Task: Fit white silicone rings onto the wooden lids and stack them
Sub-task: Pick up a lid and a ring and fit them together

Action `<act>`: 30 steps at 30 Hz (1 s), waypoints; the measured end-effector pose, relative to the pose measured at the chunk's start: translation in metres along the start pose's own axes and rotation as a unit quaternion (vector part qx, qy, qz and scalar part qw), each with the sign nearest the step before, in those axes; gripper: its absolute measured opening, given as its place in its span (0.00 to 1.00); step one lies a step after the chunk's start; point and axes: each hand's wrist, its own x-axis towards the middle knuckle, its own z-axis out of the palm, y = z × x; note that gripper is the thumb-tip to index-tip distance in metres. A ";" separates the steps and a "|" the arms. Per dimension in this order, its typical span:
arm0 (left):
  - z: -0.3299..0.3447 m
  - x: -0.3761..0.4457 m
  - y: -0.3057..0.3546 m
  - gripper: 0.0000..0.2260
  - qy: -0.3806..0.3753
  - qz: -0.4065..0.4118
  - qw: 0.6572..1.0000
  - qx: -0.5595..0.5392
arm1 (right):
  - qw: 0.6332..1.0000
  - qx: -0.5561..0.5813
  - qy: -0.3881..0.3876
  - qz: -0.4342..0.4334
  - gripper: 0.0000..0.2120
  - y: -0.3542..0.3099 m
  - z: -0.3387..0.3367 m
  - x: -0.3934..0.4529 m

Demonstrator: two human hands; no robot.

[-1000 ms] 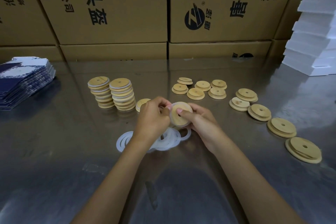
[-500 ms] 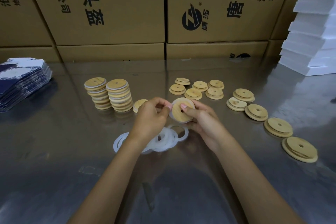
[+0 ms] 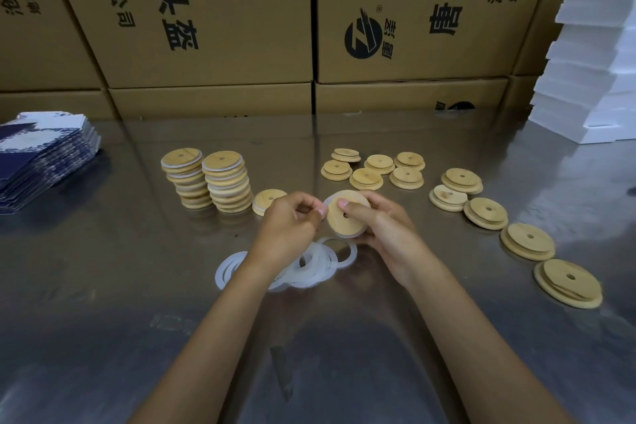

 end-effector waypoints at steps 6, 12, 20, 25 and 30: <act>-0.004 0.002 0.000 0.05 0.010 0.023 0.999 0.041 | 1.000 0.020 -0.013 0.001 0.10 0.002 -0.003 0.001; -0.003 0.001 -0.002 0.10 0.023 0.064 0.990 0.121 | 0.998 0.061 -0.019 0.022 0.11 0.006 -0.004 0.003; 0.003 -0.004 0.002 0.08 -0.017 0.000 1.000 -0.003 | 0.977 0.208 0.023 0.036 0.10 -0.003 -0.018 0.011; 0.007 -0.005 0.003 0.07 0.000 0.004 0.999 -0.038 | 0.976 0.209 0.017 0.050 0.14 -0.003 -0.017 0.010; 0.009 -0.005 0.003 0.06 -0.022 0.000 0.999 -0.038 | 0.975 0.216 -0.004 0.047 0.14 -0.004 -0.010 0.007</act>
